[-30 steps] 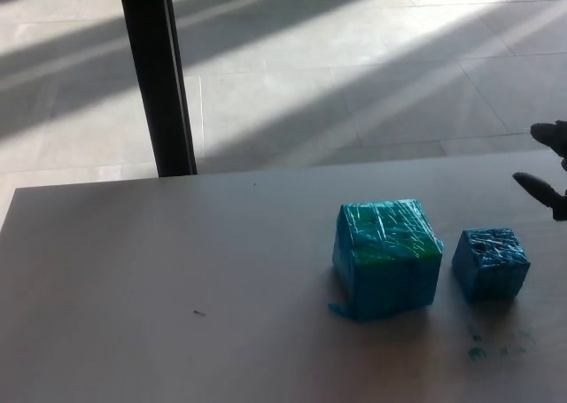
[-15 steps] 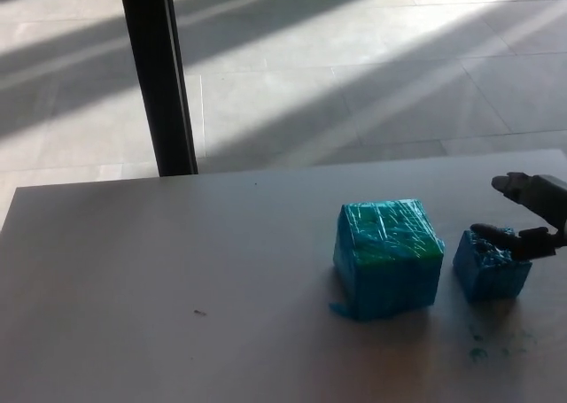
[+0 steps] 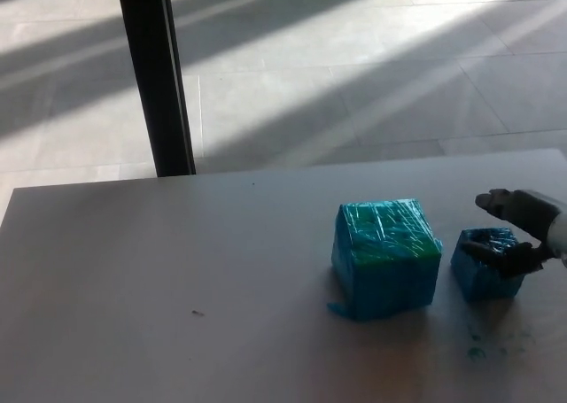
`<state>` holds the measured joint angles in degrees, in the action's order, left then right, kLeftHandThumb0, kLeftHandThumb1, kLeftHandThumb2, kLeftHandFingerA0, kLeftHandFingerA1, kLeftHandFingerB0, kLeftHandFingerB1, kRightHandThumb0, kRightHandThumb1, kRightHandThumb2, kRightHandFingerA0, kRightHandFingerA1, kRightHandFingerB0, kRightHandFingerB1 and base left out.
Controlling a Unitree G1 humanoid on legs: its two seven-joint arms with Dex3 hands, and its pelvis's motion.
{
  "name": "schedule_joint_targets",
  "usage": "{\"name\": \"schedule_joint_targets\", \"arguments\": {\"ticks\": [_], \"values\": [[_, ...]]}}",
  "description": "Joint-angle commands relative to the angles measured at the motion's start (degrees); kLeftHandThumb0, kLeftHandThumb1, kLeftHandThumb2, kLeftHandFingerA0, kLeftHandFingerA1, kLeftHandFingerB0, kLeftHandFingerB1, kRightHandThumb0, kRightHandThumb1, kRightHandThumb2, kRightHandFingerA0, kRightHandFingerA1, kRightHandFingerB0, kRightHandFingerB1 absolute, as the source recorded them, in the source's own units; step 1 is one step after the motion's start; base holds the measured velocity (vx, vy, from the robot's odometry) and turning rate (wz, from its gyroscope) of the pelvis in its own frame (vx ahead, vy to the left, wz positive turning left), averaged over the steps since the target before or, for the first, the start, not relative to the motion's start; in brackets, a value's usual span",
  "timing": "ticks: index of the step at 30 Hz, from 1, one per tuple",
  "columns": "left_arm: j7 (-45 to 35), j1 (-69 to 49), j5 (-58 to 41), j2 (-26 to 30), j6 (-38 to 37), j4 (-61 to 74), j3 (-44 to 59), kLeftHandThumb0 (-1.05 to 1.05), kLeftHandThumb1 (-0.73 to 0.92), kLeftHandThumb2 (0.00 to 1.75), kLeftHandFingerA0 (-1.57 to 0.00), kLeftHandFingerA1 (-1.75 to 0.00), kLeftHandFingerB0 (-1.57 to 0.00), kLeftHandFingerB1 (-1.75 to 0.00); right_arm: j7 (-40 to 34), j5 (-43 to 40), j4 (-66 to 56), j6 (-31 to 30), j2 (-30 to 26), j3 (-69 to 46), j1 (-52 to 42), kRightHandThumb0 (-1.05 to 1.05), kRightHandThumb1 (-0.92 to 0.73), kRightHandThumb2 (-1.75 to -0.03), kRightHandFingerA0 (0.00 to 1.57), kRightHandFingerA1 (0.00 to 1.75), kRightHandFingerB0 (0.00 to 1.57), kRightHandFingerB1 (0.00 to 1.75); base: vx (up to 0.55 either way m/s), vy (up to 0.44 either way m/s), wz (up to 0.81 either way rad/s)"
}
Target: The robot uses its right hand to pick up the small cube kept on the middle on the desk and place it on the bigger cube kept next to it
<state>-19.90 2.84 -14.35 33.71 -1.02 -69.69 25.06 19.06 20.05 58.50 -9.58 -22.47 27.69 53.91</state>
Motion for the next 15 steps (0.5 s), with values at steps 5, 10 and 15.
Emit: {"name": "schedule_joint_targets", "arguments": {"ticks": [5, 10, 15], "values": [[0.3, 1.7, 1.6, 1.9, -0.9, -0.8, -1.6, -1.05, 0.12, 1.14, -0.32, -1.69, -0.76, -1.37, 5.8, 2.3, 1.7, -0.5, 0.9, 0.7, 0.6, -0.87, -0.49, -0.89, 0.00, 0.15, 0.00, 0.12, 0.00, 0.000, 0.00], [-0.3, 2.0, 1.0, 1.7, -0.3, -1.0, -1.5, -0.30, -0.25, 0.76, -0.69, -0.97, -1.13, -1.18, 4.9, 2.3, 4.1, -0.6, 3.2, -0.2, 1.4, -0.75, -0.43, -0.78, 0.00, 0.20, 0.00, 0.14, 0.00, 0.000, 0.00], [0.3, 1.8, 1.6, 2.0, -0.7, -1.3, -2.0, -1.05, 0.18, 1.09, -0.40, -1.63, -0.99, -1.37, 2.9, 9.8, 4.3, 4.1, 2.5, 7.0, 0.9, -0.38, -0.34, -0.66, 0.28, 0.72, 0.00, 0.04, 0.00, 0.000, 0.00]]}}
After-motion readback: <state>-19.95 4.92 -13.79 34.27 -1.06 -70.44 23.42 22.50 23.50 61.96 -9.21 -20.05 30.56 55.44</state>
